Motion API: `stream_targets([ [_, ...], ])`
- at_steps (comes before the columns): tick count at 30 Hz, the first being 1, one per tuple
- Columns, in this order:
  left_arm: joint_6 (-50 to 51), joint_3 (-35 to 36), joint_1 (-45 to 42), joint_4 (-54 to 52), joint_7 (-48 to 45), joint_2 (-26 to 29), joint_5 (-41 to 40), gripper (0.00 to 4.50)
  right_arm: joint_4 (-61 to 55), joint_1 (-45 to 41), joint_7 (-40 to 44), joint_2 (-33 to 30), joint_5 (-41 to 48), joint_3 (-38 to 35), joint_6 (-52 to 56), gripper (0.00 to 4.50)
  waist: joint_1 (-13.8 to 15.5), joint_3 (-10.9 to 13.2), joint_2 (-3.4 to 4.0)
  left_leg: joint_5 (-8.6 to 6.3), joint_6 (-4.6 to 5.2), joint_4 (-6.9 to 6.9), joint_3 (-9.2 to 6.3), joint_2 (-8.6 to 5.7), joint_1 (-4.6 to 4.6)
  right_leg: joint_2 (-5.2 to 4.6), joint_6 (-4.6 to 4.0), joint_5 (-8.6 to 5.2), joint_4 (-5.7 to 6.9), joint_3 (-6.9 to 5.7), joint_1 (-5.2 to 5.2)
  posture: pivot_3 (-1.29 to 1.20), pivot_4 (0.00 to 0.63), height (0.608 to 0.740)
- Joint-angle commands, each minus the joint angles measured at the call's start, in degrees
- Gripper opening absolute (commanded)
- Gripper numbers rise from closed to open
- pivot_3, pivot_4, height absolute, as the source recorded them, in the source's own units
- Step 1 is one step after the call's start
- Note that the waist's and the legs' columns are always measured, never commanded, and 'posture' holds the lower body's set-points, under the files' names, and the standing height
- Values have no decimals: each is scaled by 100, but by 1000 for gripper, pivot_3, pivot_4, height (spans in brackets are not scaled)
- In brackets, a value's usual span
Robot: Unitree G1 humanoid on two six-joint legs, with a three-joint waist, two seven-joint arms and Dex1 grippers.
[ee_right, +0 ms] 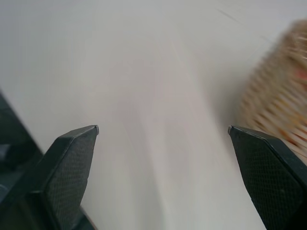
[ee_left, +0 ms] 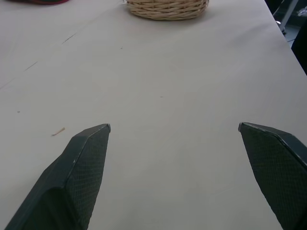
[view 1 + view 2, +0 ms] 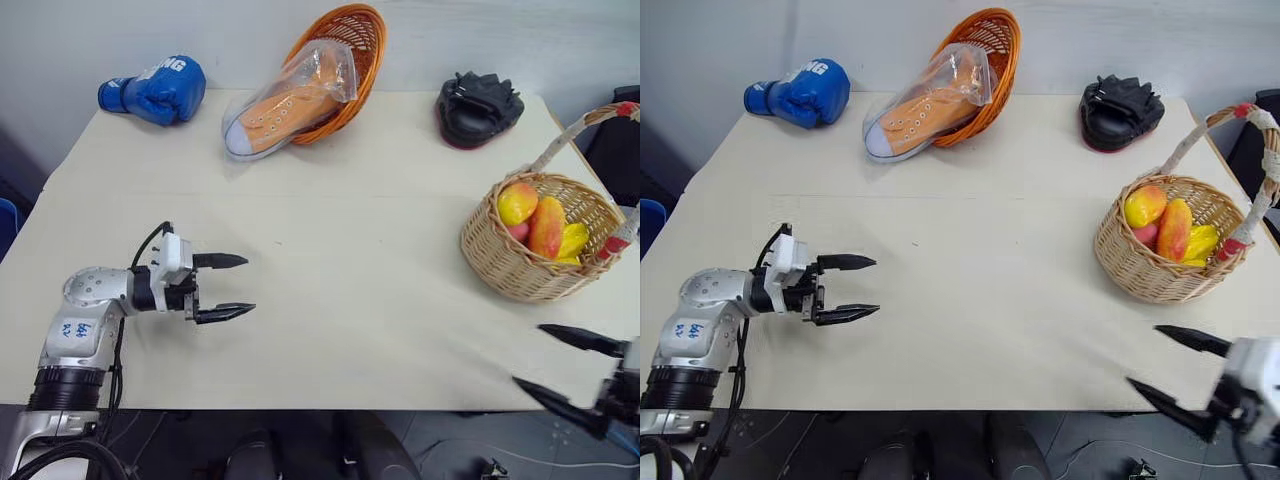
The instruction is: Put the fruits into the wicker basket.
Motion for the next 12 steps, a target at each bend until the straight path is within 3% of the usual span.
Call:
stream_targets([
  [1,-150,194,460,-573,267,34,56,4500,-141,-806,-151,13,-342,1155,-278,4470,-10,2,-3,-1,0,-5,0,0,19,0,-1,1,-4,0,15,0,150,740],
  [6,-369,257,863,-876,727,-79,210,4500,759,-2088,-527,454,-1131,2449,-940,4470,67,3,-8,-10,-6,-17,-10,1,48,2,-15,-10,-9,-8,38,0,150,740],
  [12,-486,262,1012,-1100,1111,-254,244,4500,1568,-2784,-948,848,-1494,2963,-1501,4470,169,3,-7,-16,1,-10,0,-1,44,-6,-15,-10,-11,-9,37,0,150,740],
])
